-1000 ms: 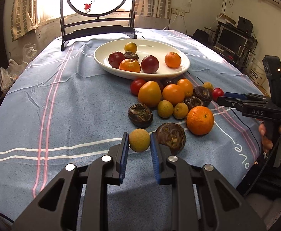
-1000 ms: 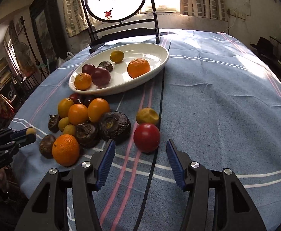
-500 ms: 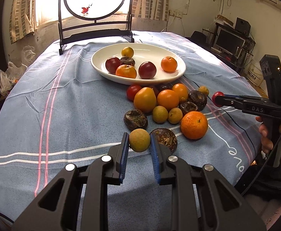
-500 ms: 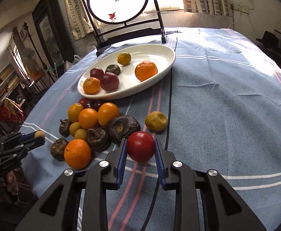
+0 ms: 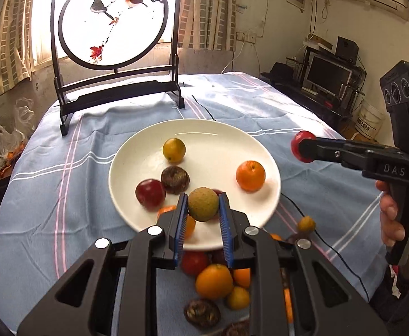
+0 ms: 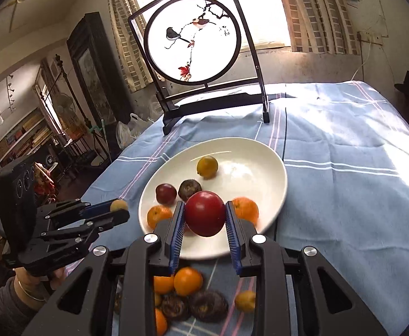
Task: Organize fruits
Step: 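Lower both fruits onto the white plate and open both tools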
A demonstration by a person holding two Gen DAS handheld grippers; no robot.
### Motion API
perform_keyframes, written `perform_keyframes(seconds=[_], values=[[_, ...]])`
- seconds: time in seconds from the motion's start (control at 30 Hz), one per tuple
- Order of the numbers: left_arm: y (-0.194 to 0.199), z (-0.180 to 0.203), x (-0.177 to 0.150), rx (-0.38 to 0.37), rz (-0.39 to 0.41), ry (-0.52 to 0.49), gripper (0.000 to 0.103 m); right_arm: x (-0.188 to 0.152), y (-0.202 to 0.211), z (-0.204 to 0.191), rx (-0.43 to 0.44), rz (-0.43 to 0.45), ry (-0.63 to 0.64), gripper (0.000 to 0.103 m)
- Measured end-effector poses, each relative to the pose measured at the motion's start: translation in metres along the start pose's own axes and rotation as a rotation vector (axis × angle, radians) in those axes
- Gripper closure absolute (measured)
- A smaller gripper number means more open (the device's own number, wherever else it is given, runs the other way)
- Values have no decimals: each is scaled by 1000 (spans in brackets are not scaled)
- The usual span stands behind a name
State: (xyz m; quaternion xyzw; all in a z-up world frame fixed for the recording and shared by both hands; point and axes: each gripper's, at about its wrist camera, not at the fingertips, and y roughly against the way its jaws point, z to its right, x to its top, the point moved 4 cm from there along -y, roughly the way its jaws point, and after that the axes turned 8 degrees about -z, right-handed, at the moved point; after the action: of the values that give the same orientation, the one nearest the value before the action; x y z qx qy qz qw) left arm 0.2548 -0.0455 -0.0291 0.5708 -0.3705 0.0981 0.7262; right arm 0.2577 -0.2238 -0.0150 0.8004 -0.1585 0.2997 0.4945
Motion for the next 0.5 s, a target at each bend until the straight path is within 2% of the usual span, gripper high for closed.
perform_keyframes(seconds=[0.1, 0.27, 0.33, 0.37, 0.4, 0.5], values=[[-30, -7, 25, -9, -27, 21, 82, 17, -35, 9, -11, -53, -34, 74], [-73, -6, 42, 5, -85, 11, 81, 28, -68, 25, -29, -72, -70, 72], [-82, -9, 44, 0, -104, 22, 80, 27, -68, 28, -31, -54, -64, 70], [-85, -11, 44, -6, -106, 32, 78, 26, -64, 28, -30, -39, -63, 59], [-85, -11, 44, -9, -107, 36, 74, 26, -60, 28, -31, -25, -59, 56], [-79, -11, 39, -8, -105, 38, 74, 25, -46, 26, -16, 5, -55, 56]])
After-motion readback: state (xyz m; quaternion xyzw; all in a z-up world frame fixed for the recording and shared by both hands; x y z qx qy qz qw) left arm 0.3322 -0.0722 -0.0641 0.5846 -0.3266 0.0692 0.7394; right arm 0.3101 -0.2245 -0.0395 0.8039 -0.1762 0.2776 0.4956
